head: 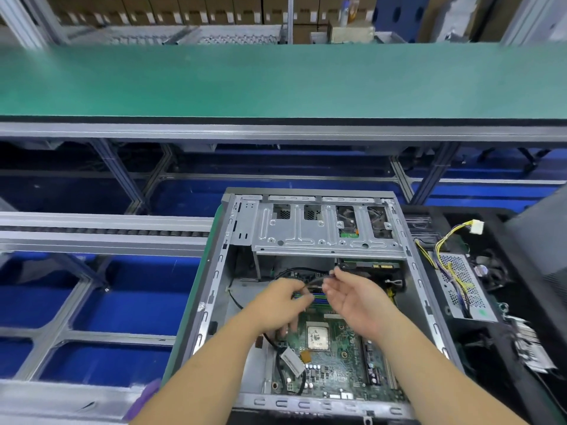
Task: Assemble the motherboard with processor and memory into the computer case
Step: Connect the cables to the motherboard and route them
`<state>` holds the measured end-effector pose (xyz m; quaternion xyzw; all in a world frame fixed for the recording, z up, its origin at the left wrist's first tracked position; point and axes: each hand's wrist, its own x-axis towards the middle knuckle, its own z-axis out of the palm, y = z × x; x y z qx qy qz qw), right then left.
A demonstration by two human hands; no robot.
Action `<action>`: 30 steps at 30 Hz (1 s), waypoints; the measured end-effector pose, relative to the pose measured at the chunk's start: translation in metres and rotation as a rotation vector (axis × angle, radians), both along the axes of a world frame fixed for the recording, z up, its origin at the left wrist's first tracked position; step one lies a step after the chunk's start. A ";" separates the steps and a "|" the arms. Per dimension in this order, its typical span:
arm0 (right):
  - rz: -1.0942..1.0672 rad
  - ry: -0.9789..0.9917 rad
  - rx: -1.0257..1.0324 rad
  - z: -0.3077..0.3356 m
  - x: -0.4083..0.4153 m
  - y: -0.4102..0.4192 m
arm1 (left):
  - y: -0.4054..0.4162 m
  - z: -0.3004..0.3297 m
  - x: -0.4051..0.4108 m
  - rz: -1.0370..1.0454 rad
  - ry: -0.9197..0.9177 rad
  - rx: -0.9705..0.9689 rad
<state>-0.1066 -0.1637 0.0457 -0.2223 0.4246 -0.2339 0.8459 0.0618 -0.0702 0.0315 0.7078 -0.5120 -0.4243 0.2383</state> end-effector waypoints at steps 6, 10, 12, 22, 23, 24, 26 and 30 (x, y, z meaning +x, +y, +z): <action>0.396 0.606 -0.365 -0.015 0.000 0.009 | 0.002 -0.001 0.033 0.058 -0.804 -0.007; 0.501 0.831 -0.621 -0.024 -0.001 0.008 | 0.004 -0.008 0.035 0.029 -0.802 0.177; 0.418 0.948 -0.722 -0.025 -0.006 0.003 | 0.003 -0.003 0.037 0.124 -0.731 0.172; 0.884 1.122 -1.255 -0.022 -0.003 0.014 | 0.008 -0.006 0.022 -0.253 -0.068 0.173; 0.940 1.150 -1.289 -0.021 -0.001 0.016 | 0.008 -0.004 0.021 -0.242 -0.056 0.197; 0.968 1.178 -1.305 -0.020 0.001 0.017 | 0.008 -0.004 0.022 -0.227 -0.054 0.211; 1.000 1.236 -1.315 -0.019 0.000 0.019 | 0.006 -0.004 0.024 -0.203 -0.169 0.200; 0.978 1.350 -1.314 -0.018 -0.006 0.019 | 0.006 -0.001 0.027 -0.066 -0.580 0.090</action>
